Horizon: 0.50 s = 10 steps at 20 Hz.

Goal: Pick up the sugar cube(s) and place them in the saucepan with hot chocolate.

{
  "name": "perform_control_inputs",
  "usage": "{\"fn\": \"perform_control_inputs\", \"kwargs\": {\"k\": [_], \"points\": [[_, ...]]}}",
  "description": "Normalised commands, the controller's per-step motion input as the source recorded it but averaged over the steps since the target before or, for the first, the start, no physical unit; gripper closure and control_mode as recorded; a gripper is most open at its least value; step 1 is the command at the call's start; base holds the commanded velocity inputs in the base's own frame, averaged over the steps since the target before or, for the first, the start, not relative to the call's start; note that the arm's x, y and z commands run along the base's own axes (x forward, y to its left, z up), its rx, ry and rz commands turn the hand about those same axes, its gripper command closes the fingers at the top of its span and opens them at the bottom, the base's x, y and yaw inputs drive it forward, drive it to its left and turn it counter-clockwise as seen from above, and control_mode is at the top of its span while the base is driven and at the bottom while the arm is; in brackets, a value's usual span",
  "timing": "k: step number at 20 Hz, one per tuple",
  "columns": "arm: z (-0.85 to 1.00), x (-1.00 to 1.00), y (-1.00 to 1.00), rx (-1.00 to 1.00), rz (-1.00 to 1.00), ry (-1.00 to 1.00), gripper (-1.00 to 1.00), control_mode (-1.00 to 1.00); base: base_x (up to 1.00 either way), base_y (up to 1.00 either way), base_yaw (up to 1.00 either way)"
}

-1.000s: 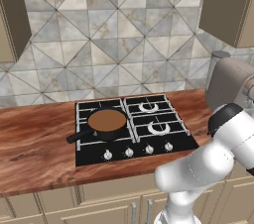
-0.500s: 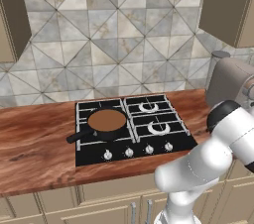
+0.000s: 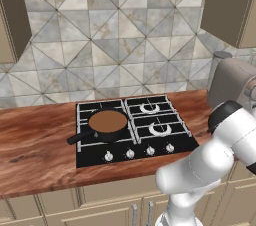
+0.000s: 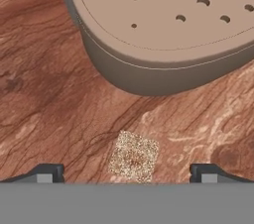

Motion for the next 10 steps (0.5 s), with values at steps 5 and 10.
{"fn": "perform_control_inputs", "kwargs": {"k": [5, 10], "points": [[0.0, 0.07, -0.12, -0.02, 0.01, -0.02, -1.0, -1.0, 0.0, 0.0, 0.0], [0.0, 0.0, -0.05, 0.0, 0.0, 0.0, -1.0, -1.0, 0.0, 0.0, 0.0]]}}
